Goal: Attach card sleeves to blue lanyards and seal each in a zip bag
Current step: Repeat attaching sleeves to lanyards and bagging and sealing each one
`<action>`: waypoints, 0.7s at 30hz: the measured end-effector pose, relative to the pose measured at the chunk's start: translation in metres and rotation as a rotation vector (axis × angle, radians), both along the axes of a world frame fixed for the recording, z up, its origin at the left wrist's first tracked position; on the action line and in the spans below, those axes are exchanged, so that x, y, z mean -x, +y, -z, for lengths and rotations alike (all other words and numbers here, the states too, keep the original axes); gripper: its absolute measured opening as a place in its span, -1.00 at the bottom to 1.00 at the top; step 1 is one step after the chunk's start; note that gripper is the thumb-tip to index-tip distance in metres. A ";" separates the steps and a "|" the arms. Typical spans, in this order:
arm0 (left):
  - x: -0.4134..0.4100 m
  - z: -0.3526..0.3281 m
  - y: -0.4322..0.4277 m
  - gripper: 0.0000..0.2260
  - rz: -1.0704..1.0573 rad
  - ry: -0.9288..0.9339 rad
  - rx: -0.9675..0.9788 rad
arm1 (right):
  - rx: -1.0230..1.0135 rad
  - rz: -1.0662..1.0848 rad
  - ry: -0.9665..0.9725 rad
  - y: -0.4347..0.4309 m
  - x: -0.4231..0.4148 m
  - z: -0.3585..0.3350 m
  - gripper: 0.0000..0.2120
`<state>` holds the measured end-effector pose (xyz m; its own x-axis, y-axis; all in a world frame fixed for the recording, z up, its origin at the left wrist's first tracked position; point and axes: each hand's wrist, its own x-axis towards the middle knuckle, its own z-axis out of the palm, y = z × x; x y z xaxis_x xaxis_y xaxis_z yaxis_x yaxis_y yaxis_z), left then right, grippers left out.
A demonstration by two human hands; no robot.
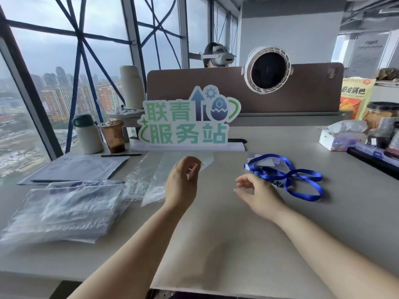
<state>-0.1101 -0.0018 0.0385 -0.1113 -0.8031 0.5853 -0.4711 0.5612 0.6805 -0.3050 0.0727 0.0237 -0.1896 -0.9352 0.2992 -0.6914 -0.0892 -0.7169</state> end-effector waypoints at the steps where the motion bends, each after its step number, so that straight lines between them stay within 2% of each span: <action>1: 0.013 -0.005 0.002 -0.94 0.036 0.040 0.004 | 0.006 -0.004 -0.025 -0.003 0.004 -0.006 -0.78; 3: 0.040 -0.009 0.007 -0.88 0.113 0.102 -0.030 | -0.003 0.000 -0.098 -0.007 0.014 -0.017 -0.75; 7: 0.079 0.009 0.014 -0.73 0.258 0.098 -0.134 | 0.027 -0.019 -0.289 -0.008 0.031 -0.011 -0.73; 12: 0.084 0.020 0.011 -0.75 0.402 0.065 -0.113 | 0.034 -0.063 -0.137 -0.018 0.044 0.004 -0.82; 14: 0.076 0.018 0.008 -0.75 0.417 -0.051 -0.114 | 0.040 -0.042 -0.079 -0.022 0.046 0.006 -0.89; 17: 0.059 0.017 -0.002 -0.81 0.327 -0.394 -0.063 | 0.059 0.021 -0.044 -0.021 0.052 0.008 -0.92; 21: 0.041 0.013 -0.011 -0.91 0.212 -0.514 -0.091 | 0.123 0.097 -0.174 -0.018 0.059 0.010 -0.90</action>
<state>-0.1514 -0.0130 0.0250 -0.5283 -0.7769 0.3426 -0.6383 0.6295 0.4430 -0.3638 0.0542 0.0135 -0.3355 -0.8686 0.3646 -0.5676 -0.1225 -0.8142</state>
